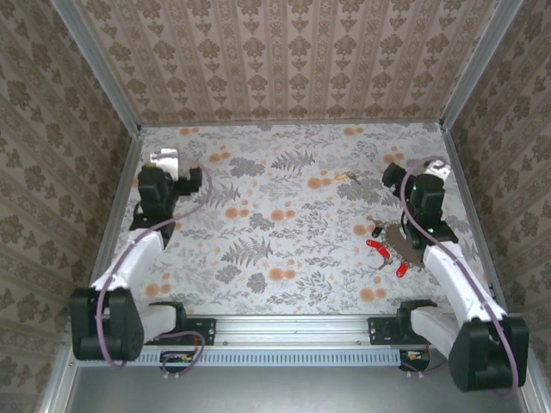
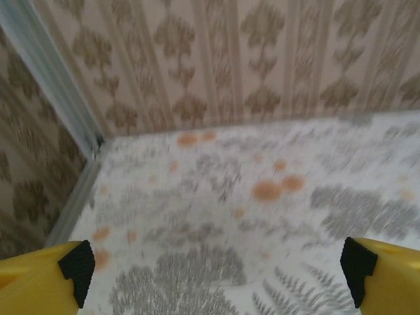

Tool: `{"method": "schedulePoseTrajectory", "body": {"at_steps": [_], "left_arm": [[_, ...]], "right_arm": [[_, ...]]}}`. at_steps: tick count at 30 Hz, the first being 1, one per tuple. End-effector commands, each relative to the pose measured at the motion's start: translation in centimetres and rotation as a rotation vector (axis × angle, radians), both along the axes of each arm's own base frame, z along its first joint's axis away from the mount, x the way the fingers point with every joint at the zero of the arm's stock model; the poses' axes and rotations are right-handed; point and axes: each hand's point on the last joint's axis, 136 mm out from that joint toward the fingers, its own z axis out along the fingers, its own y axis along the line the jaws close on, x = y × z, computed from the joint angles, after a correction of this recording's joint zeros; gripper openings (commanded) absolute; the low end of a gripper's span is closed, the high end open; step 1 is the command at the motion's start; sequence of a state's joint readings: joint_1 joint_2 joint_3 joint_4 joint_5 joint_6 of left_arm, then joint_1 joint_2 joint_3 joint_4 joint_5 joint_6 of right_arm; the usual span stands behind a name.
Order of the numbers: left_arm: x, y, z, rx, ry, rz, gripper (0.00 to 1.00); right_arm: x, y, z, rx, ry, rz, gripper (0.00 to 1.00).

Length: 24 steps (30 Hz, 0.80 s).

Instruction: Put the keys on the keyring

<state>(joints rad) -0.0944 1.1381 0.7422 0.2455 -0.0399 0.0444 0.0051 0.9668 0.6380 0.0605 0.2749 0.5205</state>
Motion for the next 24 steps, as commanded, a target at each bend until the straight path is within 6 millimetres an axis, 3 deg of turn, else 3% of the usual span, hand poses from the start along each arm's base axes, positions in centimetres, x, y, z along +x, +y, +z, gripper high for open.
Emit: {"method": "schedulePoseTrajectory", "body": {"at_steps": [1, 4, 7, 9, 12, 14, 18, 24], "left_arm": [[-2.4, -1.4, 2.7, -0.08, 0.122, -0.055, 1.0], [-4.2, -1.9, 4.8, -0.152, 0.219, -0.077, 1.0], [-5.9, 0.3, 2.4, -0.241, 0.359, 0.096, 1.0], [-6.5, 0.6, 1.0, -0.224, 0.39, 0.07, 1.0], [-7.0, 0.5, -1.6, -0.236, 0.372, 0.063, 1.0], [-7.3, -0.8, -3.4, -0.275, 0.373, 0.003, 1.0], [-7.6, -2.6, -3.6, -0.23, 0.397, -0.069, 1.0], [-7.8, -2.9, -5.3, -0.2, 0.48, -0.042, 1.0]], "right_arm": [[-5.8, -0.9, -5.7, 0.224, 0.239, -0.18, 1.0], [-8.4, -0.5, -7.1, 0.304, 0.315, -0.195, 1.0], [-10.7, 0.2, -9.2, 0.327, 0.443, -0.223, 1.0], [-11.1, 0.9, -11.3, 0.352, 0.517, -0.205, 0.99], [-10.8, 2.9, -14.7, 0.413, 0.663, -0.145, 1.0], [-9.9, 4.0, -15.6, 0.4, 0.72, -0.096, 1.0], [-7.2, 5.3, -16.8, 0.364, 0.731, 0.013, 1.0], [-5.2, 7.5, -18.9, 0.378, 0.757, 0.154, 1.0]]}}
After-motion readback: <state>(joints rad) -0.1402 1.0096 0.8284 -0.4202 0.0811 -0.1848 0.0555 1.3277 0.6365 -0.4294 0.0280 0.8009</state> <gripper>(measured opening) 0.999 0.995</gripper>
